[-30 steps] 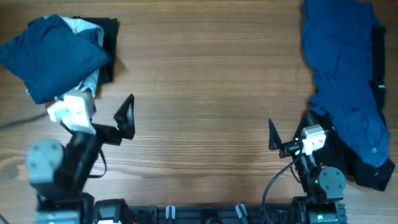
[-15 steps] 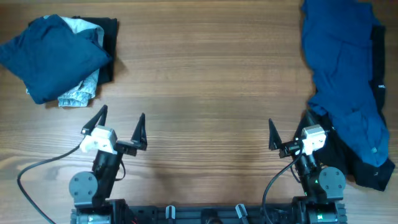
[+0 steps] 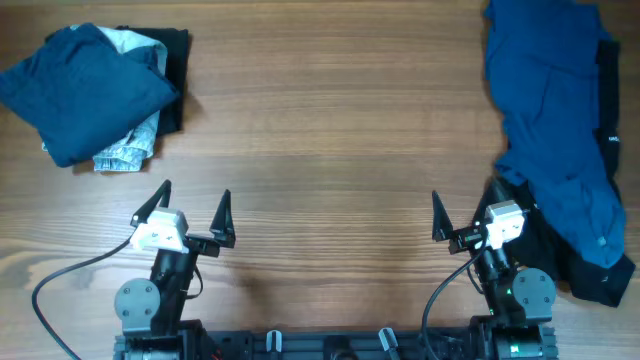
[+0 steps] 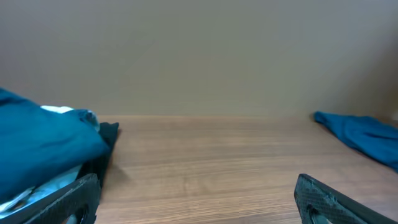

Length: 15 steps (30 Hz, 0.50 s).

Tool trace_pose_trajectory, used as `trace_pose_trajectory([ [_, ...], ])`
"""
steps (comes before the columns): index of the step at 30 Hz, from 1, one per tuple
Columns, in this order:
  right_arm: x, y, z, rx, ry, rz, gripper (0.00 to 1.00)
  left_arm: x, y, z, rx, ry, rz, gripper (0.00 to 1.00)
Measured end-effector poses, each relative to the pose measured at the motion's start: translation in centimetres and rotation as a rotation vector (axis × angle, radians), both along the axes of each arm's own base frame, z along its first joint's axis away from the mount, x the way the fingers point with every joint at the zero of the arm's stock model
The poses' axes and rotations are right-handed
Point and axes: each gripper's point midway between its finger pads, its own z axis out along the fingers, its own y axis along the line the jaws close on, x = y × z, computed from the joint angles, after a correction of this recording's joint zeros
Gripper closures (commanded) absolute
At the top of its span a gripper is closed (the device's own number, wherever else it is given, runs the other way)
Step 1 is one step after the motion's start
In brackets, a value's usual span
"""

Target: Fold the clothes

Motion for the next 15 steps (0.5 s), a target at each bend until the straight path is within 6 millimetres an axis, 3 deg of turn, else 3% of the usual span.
trace_pose_trajectory([
  [3, 0.0, 0.0, 0.0, 0.0, 0.0, 0.0, 0.0, 0.1, 0.3, -0.6, -0.001, 0.007, 0.018, 0.0],
  [8, 0.0, 0.0, 0.0, 0.0, 0.0, 0.0, 0.0, 0.4, 0.6, -3.9, -0.004, 0.09, 0.037, 0.0],
  [15, 0.0, 0.0, 0.0, 0.0, 0.0, 0.0, 0.0, 0.5, 1.1, -3.9, -0.003, 0.089, 0.063, 0.0],
])
